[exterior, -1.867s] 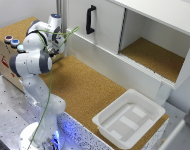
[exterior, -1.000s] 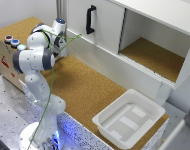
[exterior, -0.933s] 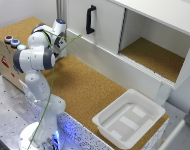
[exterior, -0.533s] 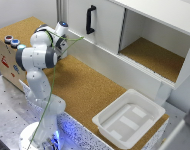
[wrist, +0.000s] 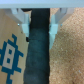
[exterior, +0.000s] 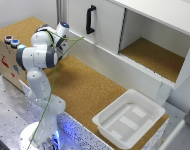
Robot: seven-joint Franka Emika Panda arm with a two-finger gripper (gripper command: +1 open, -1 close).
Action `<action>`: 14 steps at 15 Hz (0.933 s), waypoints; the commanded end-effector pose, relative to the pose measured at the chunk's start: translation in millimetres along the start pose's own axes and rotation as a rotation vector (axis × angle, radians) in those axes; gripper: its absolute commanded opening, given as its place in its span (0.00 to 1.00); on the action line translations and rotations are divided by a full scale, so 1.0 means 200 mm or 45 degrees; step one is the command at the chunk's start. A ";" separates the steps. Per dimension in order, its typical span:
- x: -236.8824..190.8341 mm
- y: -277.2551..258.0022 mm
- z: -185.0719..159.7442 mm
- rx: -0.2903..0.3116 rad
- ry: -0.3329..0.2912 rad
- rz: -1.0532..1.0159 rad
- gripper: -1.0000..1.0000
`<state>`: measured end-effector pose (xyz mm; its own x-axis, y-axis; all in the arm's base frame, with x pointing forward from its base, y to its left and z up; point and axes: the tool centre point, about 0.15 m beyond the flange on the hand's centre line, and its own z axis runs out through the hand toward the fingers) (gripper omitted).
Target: Pull the drawer
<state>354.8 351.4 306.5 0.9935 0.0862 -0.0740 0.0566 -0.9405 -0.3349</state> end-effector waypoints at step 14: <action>-0.17 0.46 0.11 0.144 0.092 0.146 0.00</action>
<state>353.1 315.0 306.8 0.9971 0.0023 -0.0757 -0.0237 -0.9402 -0.3399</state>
